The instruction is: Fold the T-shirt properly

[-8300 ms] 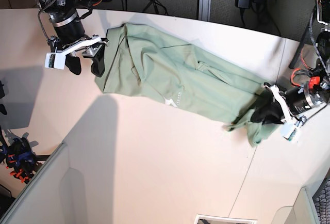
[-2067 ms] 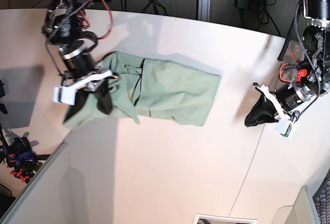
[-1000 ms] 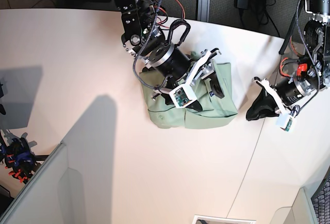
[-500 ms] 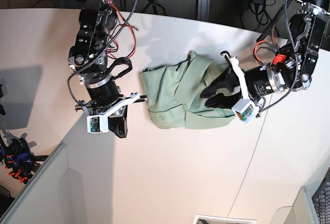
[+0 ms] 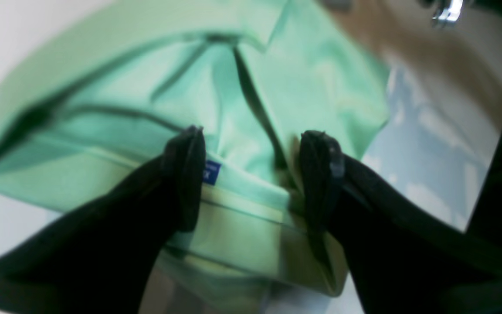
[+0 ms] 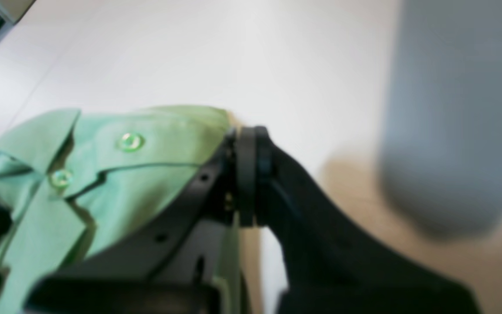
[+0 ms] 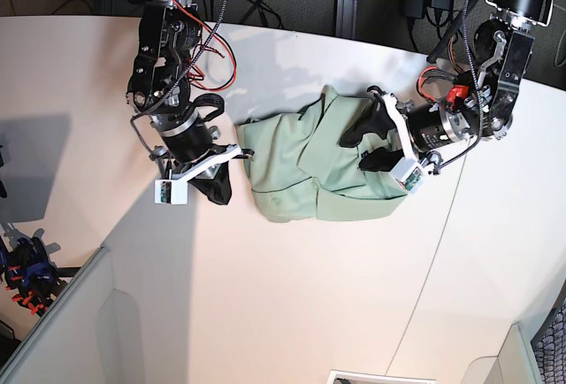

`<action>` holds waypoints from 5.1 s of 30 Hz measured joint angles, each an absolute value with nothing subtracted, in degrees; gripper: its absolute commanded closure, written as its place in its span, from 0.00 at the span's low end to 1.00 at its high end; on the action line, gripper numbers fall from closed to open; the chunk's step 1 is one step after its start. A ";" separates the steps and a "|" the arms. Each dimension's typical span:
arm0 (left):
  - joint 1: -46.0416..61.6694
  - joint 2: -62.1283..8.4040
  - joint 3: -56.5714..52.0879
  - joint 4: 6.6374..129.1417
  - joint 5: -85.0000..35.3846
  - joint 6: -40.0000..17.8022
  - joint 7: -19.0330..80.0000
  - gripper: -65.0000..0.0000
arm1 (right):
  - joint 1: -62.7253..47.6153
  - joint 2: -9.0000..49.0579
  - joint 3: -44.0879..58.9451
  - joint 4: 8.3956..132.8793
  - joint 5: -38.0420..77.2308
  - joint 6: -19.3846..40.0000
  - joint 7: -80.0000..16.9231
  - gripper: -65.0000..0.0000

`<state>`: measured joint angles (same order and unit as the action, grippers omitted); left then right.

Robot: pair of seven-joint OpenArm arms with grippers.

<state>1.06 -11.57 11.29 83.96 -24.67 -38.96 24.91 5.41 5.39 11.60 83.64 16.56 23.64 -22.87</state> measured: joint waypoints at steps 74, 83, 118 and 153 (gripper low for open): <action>-6.09 -23.68 18.46 79.48 -10.26 -38.41 13.65 0.89 | 0.19 10.63 -20.53 84.23 -1.76 23.66 -14.81 1.00; -6.35 -23.51 18.46 79.48 -8.12 -38.39 13.26 0.89 | -5.43 9.69 -20.58 89.73 -2.92 23.75 -16.43 1.00; 23.59 -24.43 -15.09 107.24 -25.26 -39.79 26.09 0.90 | -18.48 9.50 13.82 108.16 9.19 24.05 -22.24 1.00; 53.23 -29.10 -8.29 87.64 -23.31 -34.59 40.23 0.91 | -52.07 15.16 2.66 97.32 19.66 23.00 -29.43 1.00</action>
